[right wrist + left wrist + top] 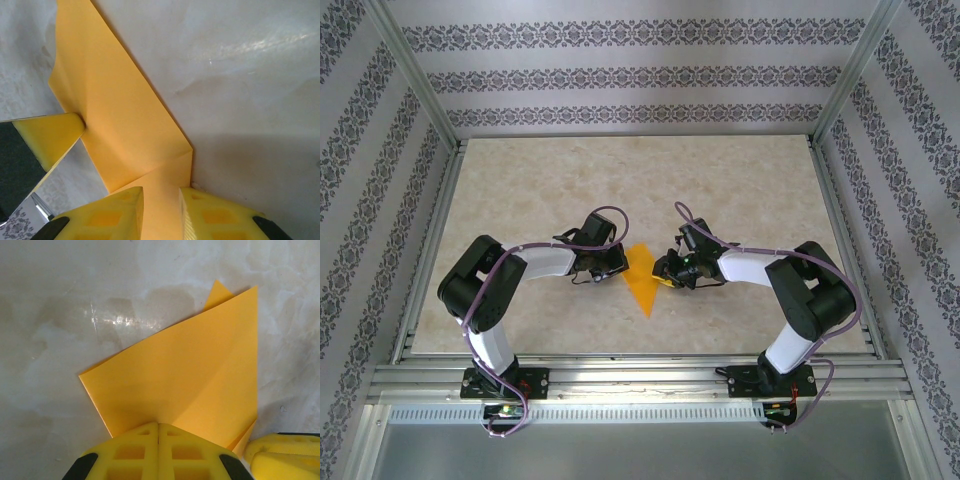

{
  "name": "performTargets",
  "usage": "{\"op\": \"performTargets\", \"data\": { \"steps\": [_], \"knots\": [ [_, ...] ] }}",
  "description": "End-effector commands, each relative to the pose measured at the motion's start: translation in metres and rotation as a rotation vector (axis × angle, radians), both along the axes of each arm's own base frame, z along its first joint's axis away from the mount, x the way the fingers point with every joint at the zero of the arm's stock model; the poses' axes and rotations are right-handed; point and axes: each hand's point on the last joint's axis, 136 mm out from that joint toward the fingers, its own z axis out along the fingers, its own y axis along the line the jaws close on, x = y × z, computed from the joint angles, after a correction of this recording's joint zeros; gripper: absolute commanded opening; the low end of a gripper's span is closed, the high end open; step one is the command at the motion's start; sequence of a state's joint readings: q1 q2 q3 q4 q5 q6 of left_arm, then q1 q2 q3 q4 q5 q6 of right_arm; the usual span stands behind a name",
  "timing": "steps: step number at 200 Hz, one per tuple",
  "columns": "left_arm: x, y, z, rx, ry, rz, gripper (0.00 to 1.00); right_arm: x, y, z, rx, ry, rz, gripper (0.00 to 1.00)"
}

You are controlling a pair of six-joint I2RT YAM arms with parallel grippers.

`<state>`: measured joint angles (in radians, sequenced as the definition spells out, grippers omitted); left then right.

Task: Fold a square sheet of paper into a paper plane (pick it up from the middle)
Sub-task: Fold the wing for the fifth time at the center of the table.

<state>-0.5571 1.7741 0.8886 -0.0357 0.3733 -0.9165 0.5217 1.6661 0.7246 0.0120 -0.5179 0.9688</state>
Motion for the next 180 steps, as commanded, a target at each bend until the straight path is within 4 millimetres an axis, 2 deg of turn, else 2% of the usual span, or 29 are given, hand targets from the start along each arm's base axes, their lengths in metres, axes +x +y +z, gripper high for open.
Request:
{"op": "performTargets", "data": {
  "steps": [1,55,133,180],
  "knots": [
    [-0.009,0.002,-0.010,0.037,0.035,-0.031,0.02,0.000,0.006,0.002,0.013,0.002,0.013,0.26],
    [-0.010,0.002,-0.010,0.036,0.030,-0.027,0.01,-0.001,-0.008,0.001,-0.046,-0.018,-0.026,0.27],
    [-0.009,0.001,-0.008,0.028,0.029,-0.023,0.01,-0.006,-0.003,-0.012,-0.057,0.028,-0.012,0.27],
    [-0.008,0.000,-0.008,0.027,0.029,-0.026,0.01,-0.002,0.014,0.000,0.027,-0.001,0.024,0.27]
  ]
}}
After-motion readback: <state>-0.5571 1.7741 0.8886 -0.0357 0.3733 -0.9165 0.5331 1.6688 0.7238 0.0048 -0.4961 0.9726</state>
